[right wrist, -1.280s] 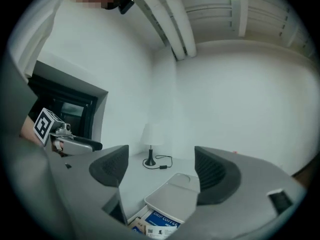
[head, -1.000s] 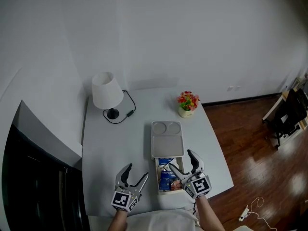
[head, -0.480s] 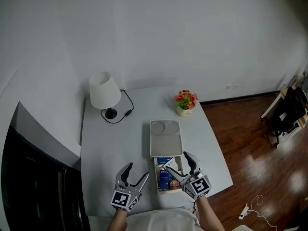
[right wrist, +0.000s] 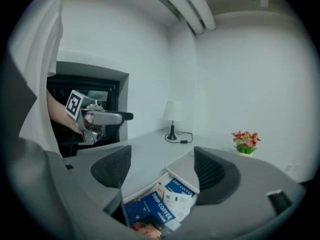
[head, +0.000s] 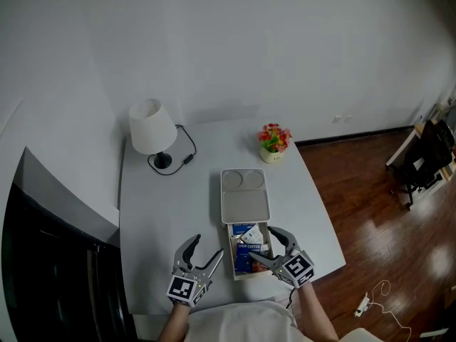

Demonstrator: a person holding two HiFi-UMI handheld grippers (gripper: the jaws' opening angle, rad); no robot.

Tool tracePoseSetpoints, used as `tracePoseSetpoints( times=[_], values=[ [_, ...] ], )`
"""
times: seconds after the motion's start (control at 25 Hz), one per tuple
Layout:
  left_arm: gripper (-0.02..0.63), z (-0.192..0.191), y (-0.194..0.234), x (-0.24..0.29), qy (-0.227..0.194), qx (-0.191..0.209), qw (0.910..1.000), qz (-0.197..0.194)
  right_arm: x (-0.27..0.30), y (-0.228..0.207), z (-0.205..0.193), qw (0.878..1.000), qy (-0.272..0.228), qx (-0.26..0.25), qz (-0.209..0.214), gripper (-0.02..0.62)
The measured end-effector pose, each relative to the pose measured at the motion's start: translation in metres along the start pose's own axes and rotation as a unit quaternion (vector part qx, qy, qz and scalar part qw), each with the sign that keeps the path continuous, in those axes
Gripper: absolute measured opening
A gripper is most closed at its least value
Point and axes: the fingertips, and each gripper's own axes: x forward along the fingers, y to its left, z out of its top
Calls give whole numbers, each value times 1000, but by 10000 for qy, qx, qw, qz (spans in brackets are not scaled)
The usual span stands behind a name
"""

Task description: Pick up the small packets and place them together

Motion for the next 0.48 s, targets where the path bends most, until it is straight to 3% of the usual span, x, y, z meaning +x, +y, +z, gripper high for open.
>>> tracePoseSetpoints(
  times=[0.2, 0.48],
  values=[
    [314, -6, -5, -2, 112, 81, 9999, -82, -1, 14, -48, 9941, 932, -374, 416, 387],
    [314, -13, -15, 1, 206, 98, 9995, -196, 14, 26, -114, 9689, 2127, -652, 1080, 381]
  ],
)
